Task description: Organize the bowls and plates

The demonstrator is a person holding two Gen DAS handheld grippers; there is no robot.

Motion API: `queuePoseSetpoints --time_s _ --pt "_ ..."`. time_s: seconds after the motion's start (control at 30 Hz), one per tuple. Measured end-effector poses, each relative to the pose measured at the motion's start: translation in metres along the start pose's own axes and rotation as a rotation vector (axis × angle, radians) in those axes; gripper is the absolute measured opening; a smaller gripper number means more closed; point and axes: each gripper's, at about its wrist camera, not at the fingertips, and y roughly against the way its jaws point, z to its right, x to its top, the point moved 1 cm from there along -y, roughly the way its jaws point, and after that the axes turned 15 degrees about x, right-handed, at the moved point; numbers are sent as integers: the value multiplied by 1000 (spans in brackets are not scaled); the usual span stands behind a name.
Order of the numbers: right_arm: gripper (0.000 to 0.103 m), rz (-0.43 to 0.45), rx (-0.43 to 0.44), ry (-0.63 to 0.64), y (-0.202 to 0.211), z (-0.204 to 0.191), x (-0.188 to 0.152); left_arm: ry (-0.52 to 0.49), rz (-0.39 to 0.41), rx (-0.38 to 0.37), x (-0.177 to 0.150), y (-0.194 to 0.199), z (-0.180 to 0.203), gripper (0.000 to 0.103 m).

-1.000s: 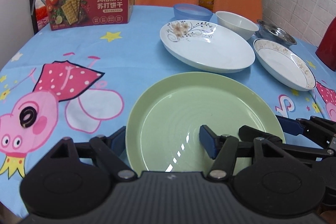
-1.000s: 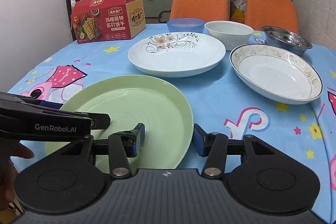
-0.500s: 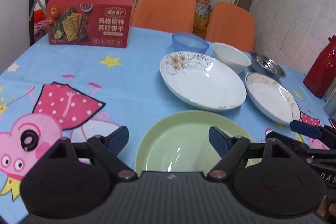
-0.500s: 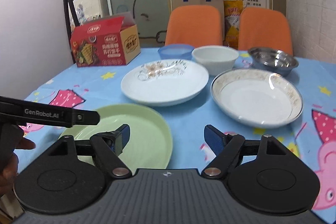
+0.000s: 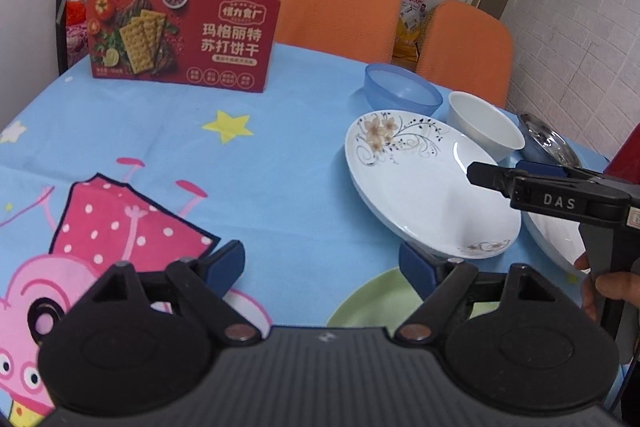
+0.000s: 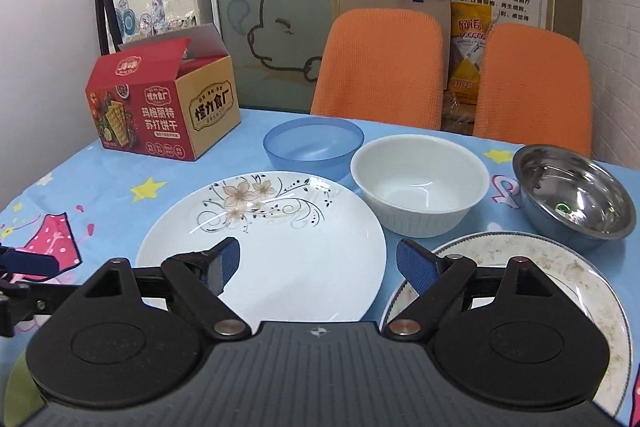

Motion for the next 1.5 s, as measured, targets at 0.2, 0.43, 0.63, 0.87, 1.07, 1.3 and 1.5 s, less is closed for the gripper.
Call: queuePoseSetpoints --time_s 0.2,0.43,0.63,0.87,1.07,1.3,1.5 --pt "103 -68 -12 -24 -27 3 1 29 -14 -15 8 -14 -13 81" --pt "103 -52 29 5 -36 -16 6 45 -5 -5 15 -17 -18 81" --pt "103 -50 22 -2 -22 -18 -4 42 -7 -24 39 -41 -3 81" --pt "103 -71 57 -41 -35 -13 -11 -5 -30 3 55 -79 21 81" --pt "103 -75 59 1 -38 -10 -11 -68 -10 30 55 -84 33 81" --pt "103 -89 72 36 -40 -12 -14 -134 8 62 51 -83 41 81" --pt "103 -105 93 18 -36 -15 -15 -124 1 23 51 -81 44 80"
